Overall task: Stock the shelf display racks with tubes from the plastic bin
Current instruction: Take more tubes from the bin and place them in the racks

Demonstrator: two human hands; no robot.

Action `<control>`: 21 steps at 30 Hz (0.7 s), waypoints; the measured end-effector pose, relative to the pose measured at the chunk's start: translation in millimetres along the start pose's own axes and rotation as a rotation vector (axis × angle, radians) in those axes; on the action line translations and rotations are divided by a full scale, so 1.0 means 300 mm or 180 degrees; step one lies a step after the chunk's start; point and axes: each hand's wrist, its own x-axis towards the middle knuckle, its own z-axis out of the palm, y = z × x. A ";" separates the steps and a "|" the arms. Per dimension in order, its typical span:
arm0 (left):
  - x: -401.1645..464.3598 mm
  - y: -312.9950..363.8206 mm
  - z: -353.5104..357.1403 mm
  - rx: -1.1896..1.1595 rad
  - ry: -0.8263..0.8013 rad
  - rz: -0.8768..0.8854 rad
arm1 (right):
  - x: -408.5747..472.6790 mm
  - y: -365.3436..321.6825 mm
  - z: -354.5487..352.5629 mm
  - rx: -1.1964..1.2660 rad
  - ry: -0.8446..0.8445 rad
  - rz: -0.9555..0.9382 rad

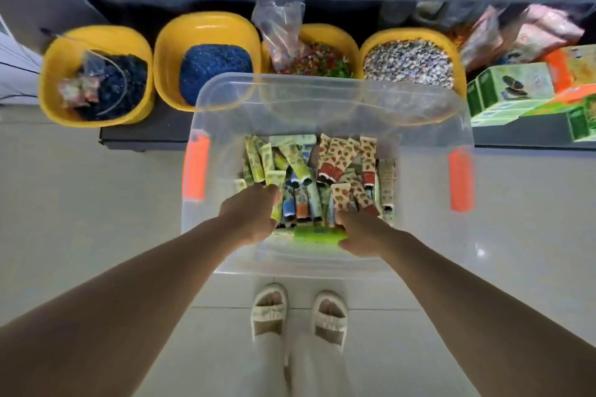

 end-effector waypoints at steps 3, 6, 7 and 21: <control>0.075 -0.005 0.026 -0.0353 0.0074 -0.0094 | 0.037 0.029 0.026 -0.0027 -0.0005 -0.0061; 0.141 0.019 0.037 -0.1156 0.0249 -0.0268 | 0.067 0.046 0.034 -0.0315 -0.0055 -0.0015; 0.157 0.036 0.037 -0.1377 0.0374 -0.0319 | 0.071 0.051 0.034 -0.0358 -0.0121 0.0026; 0.386 0.185 0.055 -0.2021 0.1106 -0.1300 | -0.033 0.197 -0.177 0.1080 0.1495 0.0010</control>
